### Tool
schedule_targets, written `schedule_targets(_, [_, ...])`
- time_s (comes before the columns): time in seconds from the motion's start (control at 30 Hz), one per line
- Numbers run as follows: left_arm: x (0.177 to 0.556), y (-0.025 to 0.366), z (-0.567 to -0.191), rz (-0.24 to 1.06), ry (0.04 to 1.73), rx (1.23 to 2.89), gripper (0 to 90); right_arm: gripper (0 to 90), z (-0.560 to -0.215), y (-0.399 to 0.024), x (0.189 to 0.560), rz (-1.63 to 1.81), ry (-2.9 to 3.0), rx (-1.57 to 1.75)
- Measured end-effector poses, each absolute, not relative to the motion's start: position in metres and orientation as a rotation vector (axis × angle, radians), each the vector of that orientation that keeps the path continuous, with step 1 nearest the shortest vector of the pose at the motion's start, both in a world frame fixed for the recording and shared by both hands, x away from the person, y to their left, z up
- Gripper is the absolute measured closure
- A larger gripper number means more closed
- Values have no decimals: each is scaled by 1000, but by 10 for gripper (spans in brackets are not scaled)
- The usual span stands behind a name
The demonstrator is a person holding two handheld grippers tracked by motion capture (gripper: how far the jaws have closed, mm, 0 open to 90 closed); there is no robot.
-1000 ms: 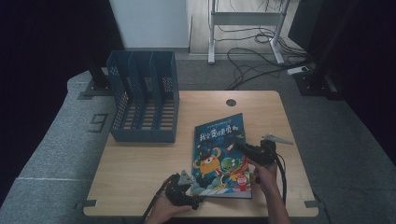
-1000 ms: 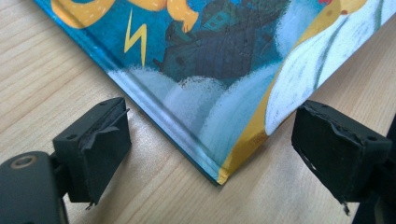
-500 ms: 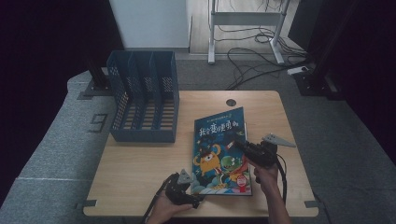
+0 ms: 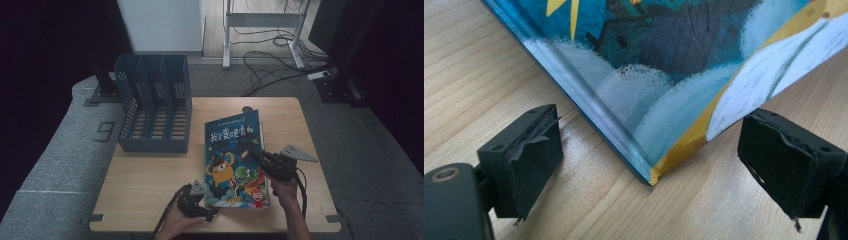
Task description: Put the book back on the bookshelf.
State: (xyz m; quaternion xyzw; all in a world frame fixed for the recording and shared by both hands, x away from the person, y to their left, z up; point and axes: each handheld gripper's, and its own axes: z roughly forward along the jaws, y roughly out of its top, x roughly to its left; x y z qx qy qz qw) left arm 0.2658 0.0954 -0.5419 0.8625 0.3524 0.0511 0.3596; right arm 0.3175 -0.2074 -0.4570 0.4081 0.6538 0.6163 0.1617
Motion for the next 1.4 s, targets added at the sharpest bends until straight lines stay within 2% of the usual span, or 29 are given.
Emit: schedule_targets(1.4, [280, 96, -542, 171, 943, 2221, 98, 755, -436, -197, 296, 1734, 1839, 958])
